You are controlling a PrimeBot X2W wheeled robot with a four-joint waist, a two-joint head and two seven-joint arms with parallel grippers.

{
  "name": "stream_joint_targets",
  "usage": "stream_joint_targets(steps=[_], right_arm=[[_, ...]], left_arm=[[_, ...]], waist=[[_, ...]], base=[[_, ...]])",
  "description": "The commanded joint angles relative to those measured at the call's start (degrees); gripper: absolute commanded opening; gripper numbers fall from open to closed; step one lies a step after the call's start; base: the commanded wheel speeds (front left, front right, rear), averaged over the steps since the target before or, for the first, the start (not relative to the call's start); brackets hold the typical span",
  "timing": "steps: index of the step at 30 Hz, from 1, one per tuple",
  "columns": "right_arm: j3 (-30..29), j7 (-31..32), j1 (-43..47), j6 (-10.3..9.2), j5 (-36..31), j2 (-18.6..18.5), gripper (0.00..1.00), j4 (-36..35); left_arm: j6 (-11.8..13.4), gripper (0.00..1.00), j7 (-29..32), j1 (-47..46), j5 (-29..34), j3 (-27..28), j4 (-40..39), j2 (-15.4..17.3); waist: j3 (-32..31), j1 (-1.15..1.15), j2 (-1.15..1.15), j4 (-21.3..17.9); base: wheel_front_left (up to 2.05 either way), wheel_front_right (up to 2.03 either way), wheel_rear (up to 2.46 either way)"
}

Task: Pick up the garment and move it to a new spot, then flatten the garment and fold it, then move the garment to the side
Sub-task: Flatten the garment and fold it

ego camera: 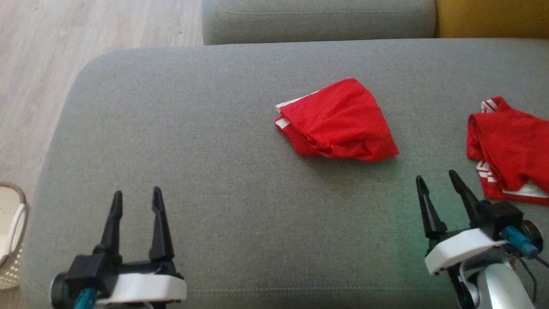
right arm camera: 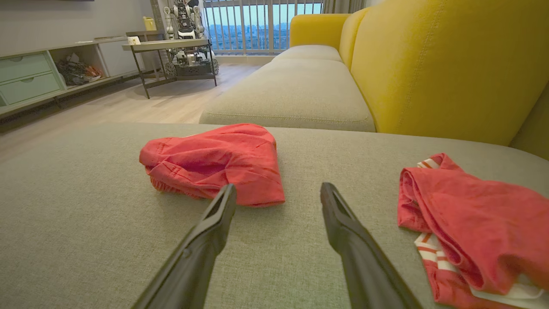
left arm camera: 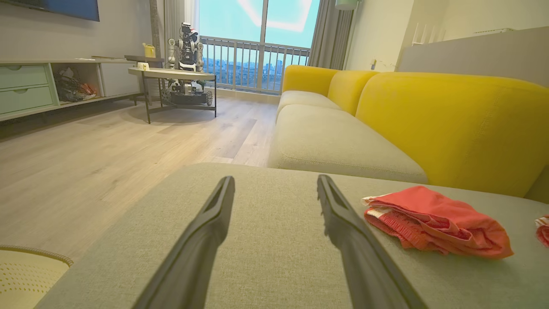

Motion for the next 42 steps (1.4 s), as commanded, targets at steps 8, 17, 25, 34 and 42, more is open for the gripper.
stream_joint_targets(steps=[8,17,25,34,42], right_arm=[[4.3,-0.7,-10.8,-0.02,-1.6,0.0,0.0,4.8],[7.9,-0.8,-27.8,-0.02,-6.0,0.0,0.0,26.6],[14.9,-0.8,-29.1,-0.02,-0.2,0.0,0.0,34.6],[36.9,-0.8,-25.1,-0.02,19.0,0.0,0.0,33.3],[30.4,-0.8,-23.7,-0.02,16.8,0.0,1.0,20.7]], left_arm=[[0.8,1.0,-0.3,-2.5,0.8,-1.6,-2.6,-0.2],[0.3,1.0,-0.3,-5.1,0.5,-5.1,-1.6,-0.2],[-0.1,1.0,-0.3,-6.2,0.4,-6.3,-0.4,-0.2],[-0.7,1.0,-0.3,-6.3,0.6,-6.0,0.7,-0.2],[0.1,1.0,-0.3,-5.3,1.2,-3.4,-0.4,-0.2]], waist=[[1.4,0.01,0.0,4.7],[3.8,0.01,0.0,9.4],[4.3,0.01,0.0,11.0],[3.2,0.01,0.0,8.7],[1.3,0.01,0.0,4.5]], base=[[0.0,0.0,0.0],[0.0,0.0,0.0],[0.0,0.0,0.0],[0.0,0.0,0.0],[0.0,0.0,0.0]])
